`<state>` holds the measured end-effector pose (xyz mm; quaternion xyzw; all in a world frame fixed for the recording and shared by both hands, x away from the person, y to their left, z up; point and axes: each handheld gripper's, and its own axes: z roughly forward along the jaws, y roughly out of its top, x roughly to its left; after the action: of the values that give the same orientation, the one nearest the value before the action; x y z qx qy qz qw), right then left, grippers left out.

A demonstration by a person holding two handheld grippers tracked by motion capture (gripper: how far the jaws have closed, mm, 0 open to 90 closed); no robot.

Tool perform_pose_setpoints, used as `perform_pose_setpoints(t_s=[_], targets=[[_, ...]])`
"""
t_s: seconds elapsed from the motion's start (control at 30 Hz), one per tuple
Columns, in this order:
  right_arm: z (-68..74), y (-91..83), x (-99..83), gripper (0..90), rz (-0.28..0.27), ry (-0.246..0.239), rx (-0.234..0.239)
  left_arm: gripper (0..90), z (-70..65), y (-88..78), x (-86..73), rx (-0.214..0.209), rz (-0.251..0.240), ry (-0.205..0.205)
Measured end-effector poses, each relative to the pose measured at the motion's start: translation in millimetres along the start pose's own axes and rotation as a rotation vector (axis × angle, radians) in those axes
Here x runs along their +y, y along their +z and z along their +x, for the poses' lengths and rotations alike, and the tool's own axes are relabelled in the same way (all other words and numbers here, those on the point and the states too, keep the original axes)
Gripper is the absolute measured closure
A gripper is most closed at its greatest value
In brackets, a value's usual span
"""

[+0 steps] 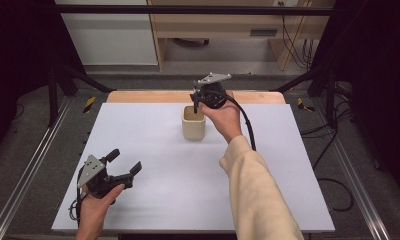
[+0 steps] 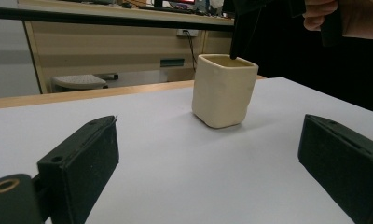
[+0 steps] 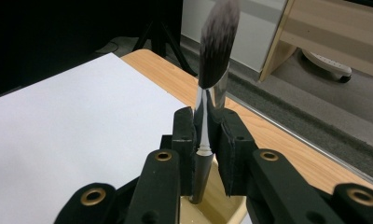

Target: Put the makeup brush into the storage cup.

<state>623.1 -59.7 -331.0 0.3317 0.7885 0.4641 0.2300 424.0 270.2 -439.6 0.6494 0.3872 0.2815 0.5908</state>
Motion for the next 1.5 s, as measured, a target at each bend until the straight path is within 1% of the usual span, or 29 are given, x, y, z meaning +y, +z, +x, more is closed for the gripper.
perform_pose_setpoints(t_s=[0.4,0.5,0.77,1.03,1.5], targets=[[1.3,1.4,-4.2,78.5,0.012,0.003,0.002,4.7,0.7,-1.1,0.9,0.004,-0.004,0.0],[1.3,1.2,-5.3,78.5,0.008,0.005,0.004,4.7,0.6,-1.1,0.7,0.004,-0.003,0.0],[0.2,1.5,-16.6,78.5,0.018,0.022,-0.003,4.7,-0.4,-0.5,0.5,0.002,-0.003,0.003],[-1.3,6.8,-24.8,78.5,0.024,0.031,-0.006,4.7,-0.4,-0.3,0.2,0.002,0.002,0.004],[2.9,17.7,-35.7,78.5,0.034,0.04,-0.009,4.8,0.8,-0.6,0.1,0.004,0.003,0.002]])
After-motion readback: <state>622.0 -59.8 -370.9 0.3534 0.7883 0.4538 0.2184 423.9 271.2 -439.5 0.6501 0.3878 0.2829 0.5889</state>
